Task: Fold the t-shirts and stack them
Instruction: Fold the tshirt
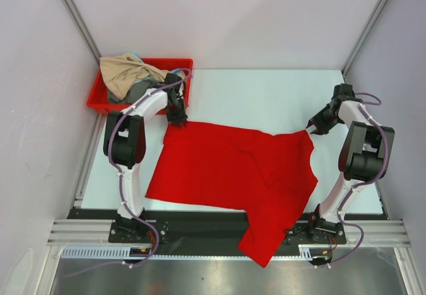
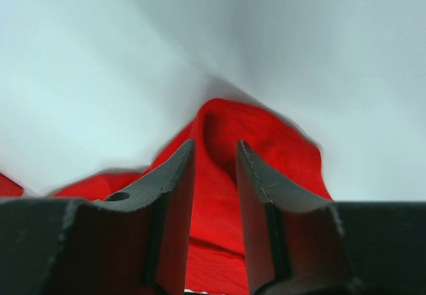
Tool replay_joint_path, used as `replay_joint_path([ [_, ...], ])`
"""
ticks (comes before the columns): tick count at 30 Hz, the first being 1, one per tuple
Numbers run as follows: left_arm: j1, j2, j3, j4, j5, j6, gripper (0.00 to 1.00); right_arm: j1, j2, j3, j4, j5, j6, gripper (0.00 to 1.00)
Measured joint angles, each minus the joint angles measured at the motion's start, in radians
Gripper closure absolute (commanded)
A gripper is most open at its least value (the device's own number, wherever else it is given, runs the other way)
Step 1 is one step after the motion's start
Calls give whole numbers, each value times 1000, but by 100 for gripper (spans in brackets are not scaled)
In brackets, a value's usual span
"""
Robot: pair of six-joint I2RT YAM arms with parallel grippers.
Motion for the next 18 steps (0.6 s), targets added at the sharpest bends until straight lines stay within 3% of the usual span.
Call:
replay_joint_path([
  [13,55,76,13,-2,2,-18,72,1,69,7,62,-66,44,64],
  [17,59,83,23,-7,11,-30,73,0,82,6,82,-72,56,73],
  [18,61,83,23,-7,14,-35,73,0,83,5,88,-70,57,84],
])
